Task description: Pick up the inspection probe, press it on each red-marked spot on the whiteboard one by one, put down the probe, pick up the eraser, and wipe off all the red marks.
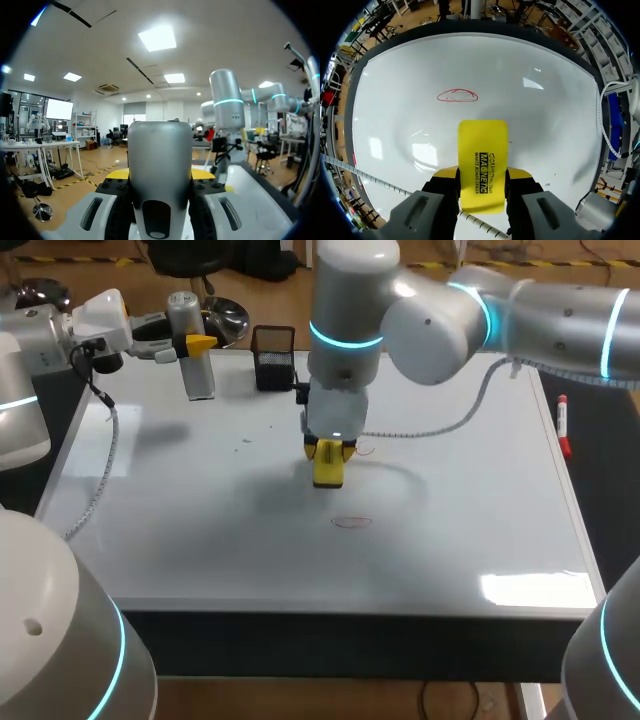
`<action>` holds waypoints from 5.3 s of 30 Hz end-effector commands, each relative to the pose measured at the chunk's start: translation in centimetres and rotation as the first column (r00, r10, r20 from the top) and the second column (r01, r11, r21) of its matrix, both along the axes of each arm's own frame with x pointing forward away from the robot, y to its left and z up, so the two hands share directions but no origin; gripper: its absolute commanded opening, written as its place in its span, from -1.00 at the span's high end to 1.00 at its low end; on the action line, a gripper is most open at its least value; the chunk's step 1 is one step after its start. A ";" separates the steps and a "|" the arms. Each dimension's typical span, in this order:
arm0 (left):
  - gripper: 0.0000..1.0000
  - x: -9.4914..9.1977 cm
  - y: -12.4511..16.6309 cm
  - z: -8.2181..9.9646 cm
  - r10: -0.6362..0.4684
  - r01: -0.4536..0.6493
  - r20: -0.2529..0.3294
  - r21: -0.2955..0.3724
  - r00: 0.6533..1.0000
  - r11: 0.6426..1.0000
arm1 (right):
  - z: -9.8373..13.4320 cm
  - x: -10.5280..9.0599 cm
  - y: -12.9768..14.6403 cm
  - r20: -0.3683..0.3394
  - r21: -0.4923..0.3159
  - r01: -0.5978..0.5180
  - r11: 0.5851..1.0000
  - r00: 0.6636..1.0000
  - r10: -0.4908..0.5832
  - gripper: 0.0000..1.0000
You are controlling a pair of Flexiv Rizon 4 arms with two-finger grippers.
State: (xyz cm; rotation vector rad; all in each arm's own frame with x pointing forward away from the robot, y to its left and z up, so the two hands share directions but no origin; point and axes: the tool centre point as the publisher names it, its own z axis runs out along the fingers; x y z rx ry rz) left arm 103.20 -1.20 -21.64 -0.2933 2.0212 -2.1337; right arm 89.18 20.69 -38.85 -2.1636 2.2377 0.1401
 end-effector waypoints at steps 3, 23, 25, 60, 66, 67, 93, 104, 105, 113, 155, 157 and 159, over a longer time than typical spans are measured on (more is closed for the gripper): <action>1.00 -0.1 0.0 0.2 0.003 -0.003 0.001 0.001 1.000 1.000 | 1.5 0.2 -1.2 0.021 0.008 -0.001 1.000 1.000 0.001 1.00; 1.00 -0.1 0.0 0.2 0.003 -0.003 0.001 0.001 1.000 1.000 | 2.2 9.0 -14.6 0.023 -0.109 0.158 0.981 0.987 -0.157 1.00; 1.00 -0.1 0.0 0.2 0.003 -0.003 0.001 0.001 1.000 1.000 | 1.9 9.8 -16.4 0.019 -0.129 0.193 0.973 0.981 -0.192 1.00; 1.00 -0.1 0.0 0.2 0.003 -0.003 0.001 0.001 1.000 1.000 | 0.8 14.7 -32.8 -0.012 -0.138 0.546 0.827 0.834 -0.552 1.00; 1.00 -0.1 0.0 0.2 0.003 -0.003 0.001 0.001 1.000 1.000 | 0.8 14.7 -32.8 -0.012 -0.138 0.546 0.827 0.834 -0.552 1.00; 1.00 -0.1 0.0 0.2 0.003 -0.003 0.001 0.001 1.000 1.000 | 0.8 14.7 -32.8 -0.012 -0.138 0.546 0.827 0.834 -0.552 1.00; 1.00 -6.7 -11.6 2.9 -0.218 0.222 0.072 -0.050 0.973 0.974 | 0.8 14.7 -32.8 -0.012 -0.138 0.546 0.827 0.834 -0.552 1.00; 1.00 -9.9 -21.6 1.5 -0.415 0.417 0.044 -0.055 0.909 0.907 | 0.8 14.7 -32.8 -0.012 -0.138 0.546 0.827 0.834 -0.552 1.00; 1.00 -10.1 -22.3 1.3 -0.426 0.428 0.045 -0.057 0.904 0.902 | 0.8 14.7 -32.8 -0.012 -0.138 0.546 0.827 0.834 -0.552 1.00; 1.00 -10.4 -26.6 -0.9 -0.504 0.506 0.038 -0.088 0.863 0.858 | 0.8 14.7 -32.8 -0.012 -0.138 0.546 0.827 0.834 -0.552 1.00; 1.00 -10.5 -29.6 -6.3 -0.569 0.568 0.019 -0.065 0.822 0.820 | 0.8 14.7 -32.8 -0.012 -0.138 0.546 0.827 0.834 -0.552 1.00; 1.00 -10.5 -29.6 -6.5 -0.570 0.570 0.022 -0.065 0.821 0.819 | 0.8 14.7 -32.8 -0.012 -0.138 0.546 0.827 0.834 -0.552 1.00; 1.00 -10.6 -29.6 -6.7 -0.568 0.568 0.035 -0.064 0.823 0.820 | 0.8 14.7 -32.8 -0.012 -0.138 0.546 0.827 0.834 -0.552 1.00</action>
